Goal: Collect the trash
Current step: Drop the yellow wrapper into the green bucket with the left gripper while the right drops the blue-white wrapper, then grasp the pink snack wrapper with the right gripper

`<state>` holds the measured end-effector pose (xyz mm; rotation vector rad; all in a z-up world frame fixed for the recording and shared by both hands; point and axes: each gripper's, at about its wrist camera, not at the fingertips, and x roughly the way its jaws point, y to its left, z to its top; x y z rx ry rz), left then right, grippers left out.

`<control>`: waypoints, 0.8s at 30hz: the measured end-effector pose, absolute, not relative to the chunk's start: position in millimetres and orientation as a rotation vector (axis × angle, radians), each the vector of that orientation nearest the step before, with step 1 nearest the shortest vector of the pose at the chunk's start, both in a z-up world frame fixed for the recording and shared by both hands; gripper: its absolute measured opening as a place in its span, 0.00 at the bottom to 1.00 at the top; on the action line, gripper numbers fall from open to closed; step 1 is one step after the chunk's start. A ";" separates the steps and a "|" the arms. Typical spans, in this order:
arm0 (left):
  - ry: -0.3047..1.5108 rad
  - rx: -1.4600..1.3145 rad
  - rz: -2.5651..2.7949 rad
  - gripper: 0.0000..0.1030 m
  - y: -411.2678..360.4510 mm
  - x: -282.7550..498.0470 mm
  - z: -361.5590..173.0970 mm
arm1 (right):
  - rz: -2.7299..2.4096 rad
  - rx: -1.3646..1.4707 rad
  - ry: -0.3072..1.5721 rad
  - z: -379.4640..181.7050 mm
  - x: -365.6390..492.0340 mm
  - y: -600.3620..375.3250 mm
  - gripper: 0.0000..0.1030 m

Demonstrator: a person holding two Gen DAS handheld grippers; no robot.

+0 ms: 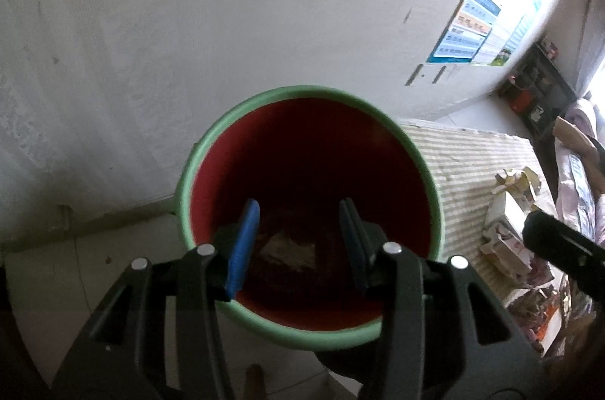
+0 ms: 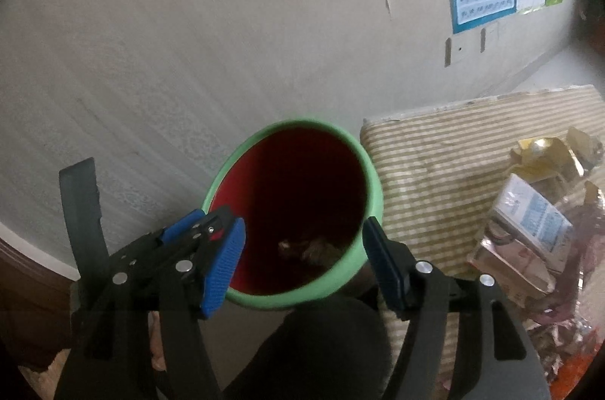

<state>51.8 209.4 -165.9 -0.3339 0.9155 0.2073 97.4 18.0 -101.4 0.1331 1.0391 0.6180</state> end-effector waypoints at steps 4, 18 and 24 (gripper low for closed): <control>0.909 -0.309 0.168 0.41 189.7 53.0 -156.9 | 0.593 0.155 1.025 -95.2 92.6 1.0 0.61; 0.897 -0.214 0.026 0.41 111.3 47.3 -131.2 | 0.397 0.221 0.995 -90.0 52.0 -113.8 0.65; 0.908 -0.157 -0.057 0.41 67.6 44.1 -127.9 | 0.323 0.235 1.023 -97.8 31.8 -167.7 0.67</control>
